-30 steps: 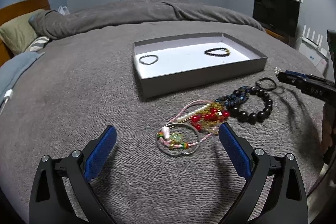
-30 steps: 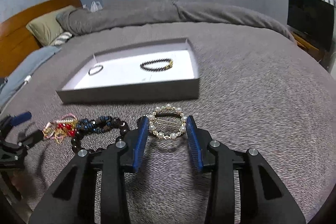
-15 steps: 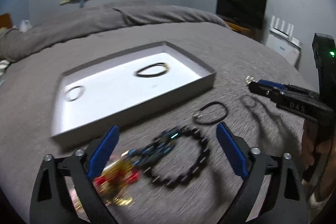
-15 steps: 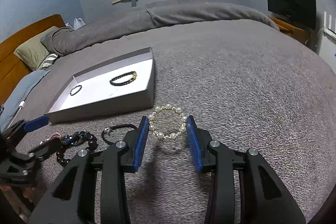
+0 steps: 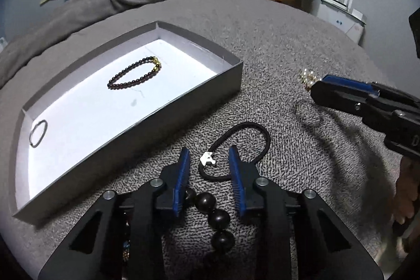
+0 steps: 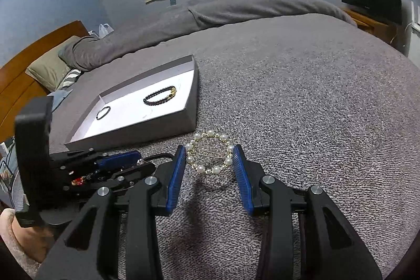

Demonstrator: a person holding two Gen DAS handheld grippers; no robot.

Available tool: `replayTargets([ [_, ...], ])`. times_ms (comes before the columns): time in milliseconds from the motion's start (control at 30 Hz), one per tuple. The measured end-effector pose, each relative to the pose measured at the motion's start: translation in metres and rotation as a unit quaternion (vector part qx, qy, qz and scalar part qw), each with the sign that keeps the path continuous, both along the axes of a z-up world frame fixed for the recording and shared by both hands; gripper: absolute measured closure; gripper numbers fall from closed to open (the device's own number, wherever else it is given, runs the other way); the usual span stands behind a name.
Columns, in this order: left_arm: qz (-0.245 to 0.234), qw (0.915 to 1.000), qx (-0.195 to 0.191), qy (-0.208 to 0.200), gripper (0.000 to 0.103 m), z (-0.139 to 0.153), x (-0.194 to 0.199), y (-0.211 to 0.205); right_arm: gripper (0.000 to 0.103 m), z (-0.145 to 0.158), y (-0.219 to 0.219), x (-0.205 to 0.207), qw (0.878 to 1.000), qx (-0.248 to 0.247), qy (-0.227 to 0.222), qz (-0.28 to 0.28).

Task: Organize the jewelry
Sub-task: 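Carry the brooch and hair tie into the box and open both grippers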

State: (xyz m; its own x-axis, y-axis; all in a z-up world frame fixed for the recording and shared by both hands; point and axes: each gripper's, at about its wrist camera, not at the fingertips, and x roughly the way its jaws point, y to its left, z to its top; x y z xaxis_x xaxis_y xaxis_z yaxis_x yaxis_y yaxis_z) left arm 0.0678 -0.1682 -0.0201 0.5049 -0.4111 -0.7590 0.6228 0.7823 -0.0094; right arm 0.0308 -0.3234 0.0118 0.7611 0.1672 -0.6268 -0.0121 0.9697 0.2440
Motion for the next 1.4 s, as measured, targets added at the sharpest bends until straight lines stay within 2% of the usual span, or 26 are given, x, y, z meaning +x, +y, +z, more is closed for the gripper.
replayTargets([
  [33,-0.003,1.0000,-0.001,0.000,0.085,0.000,-0.001,0.001,0.066,0.001,0.001,0.000,1.000,0.000,-0.001,0.001],
  [67,-0.005,1.0000,-0.003,0.001,0.089,-0.001,-0.001,0.001,0.066,0.001,0.002,-0.001,1.000,0.001,-0.002,0.002],
  [233,-0.010,0.9994,-0.029,-0.017,0.089,0.011,-0.012,0.012,0.066,0.001,0.007,0.000,1.000,-0.005,-0.004,0.003],
  [400,0.001,0.9969,-0.053,-0.058,0.089,0.043,-0.022,0.034,0.066,0.001,0.011,0.000,1.000,-0.012,-0.010,0.003],
  [600,0.040,0.9909,-0.078,-0.102,0.089,0.078,-0.021,0.074,0.066,-0.005,0.020,0.003,1.000,-0.028,-0.003,0.005],
  [733,0.092,0.9845,-0.098,-0.113,0.089,0.091,-0.007,0.112,0.066,0.001,0.030,0.005,0.999,-0.050,-0.014,-0.002],
  [933,0.155,0.9775,-0.116,-0.084,0.089,0.079,0.022,0.159,0.066,0.035,0.054,0.032,0.997,-0.055,-0.051,0.009],
  [1133,0.180,0.9748,-0.111,-0.072,0.089,0.068,0.040,0.178,0.066,0.057,0.080,0.081,0.997,-0.043,-0.064,0.030],
  [1233,0.181,0.9754,-0.110,-0.061,0.089,0.060,0.047,0.180,0.066,0.048,0.088,0.097,0.996,-0.047,-0.058,0.038],
  [1400,0.175,0.9797,-0.088,-0.041,0.089,0.043,0.057,0.172,0.066,0.010,0.095,0.116,0.996,-0.067,-0.006,0.059],
])
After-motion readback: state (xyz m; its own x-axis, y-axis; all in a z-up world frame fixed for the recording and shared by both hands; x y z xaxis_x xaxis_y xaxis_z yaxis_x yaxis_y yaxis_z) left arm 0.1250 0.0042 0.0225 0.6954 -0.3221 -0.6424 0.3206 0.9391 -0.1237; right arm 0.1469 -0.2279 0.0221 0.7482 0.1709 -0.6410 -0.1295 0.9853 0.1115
